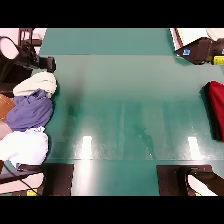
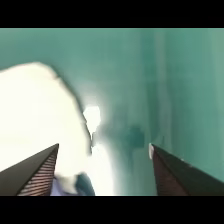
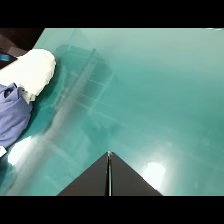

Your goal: Fold the shirts.

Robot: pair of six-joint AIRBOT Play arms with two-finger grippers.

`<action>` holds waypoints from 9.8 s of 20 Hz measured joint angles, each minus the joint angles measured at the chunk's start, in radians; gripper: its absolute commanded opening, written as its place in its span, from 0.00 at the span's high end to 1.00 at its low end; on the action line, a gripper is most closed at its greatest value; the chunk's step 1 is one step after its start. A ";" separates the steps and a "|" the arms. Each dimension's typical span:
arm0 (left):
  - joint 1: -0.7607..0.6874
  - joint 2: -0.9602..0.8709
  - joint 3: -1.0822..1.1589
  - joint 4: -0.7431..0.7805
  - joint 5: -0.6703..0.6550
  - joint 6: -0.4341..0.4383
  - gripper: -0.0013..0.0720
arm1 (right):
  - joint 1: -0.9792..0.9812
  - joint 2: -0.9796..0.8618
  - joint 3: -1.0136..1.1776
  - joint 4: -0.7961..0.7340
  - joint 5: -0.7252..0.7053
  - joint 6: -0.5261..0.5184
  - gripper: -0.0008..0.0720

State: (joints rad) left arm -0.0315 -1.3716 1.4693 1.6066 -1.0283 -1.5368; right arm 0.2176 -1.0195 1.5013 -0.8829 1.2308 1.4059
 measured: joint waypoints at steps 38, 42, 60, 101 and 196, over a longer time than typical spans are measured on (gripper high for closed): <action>-0.594 0.135 0.177 -0.124 -0.239 0.169 0.18 | -0.208 0.124 0.001 0.053 -0.138 0.000 0.96; -0.552 0.082 0.127 -0.142 -0.224 0.085 0.18 | -0.211 0.124 0.001 0.051 -0.108 0.000 0.96; -0.356 0.069 -0.664 -0.824 0.193 0.215 0.40 | -0.211 0.119 0.001 0.050 -0.080 -0.001 0.96; -0.171 0.140 -0.464 -0.357 0.090 0.163 0.94 | 0.102 -0.215 -0.585 -0.121 -0.167 0.062 0.97; 0.160 0.272 -0.558 -0.620 -0.109 0.314 0.94 | -0.561 0.034 -1.158 -0.103 0.067 0.042 0.90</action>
State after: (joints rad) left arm 0.1284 -1.0996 0.9112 0.9863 -1.1370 -1.2224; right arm -0.3435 -0.9855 0.3435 -0.9863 1.2980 1.4479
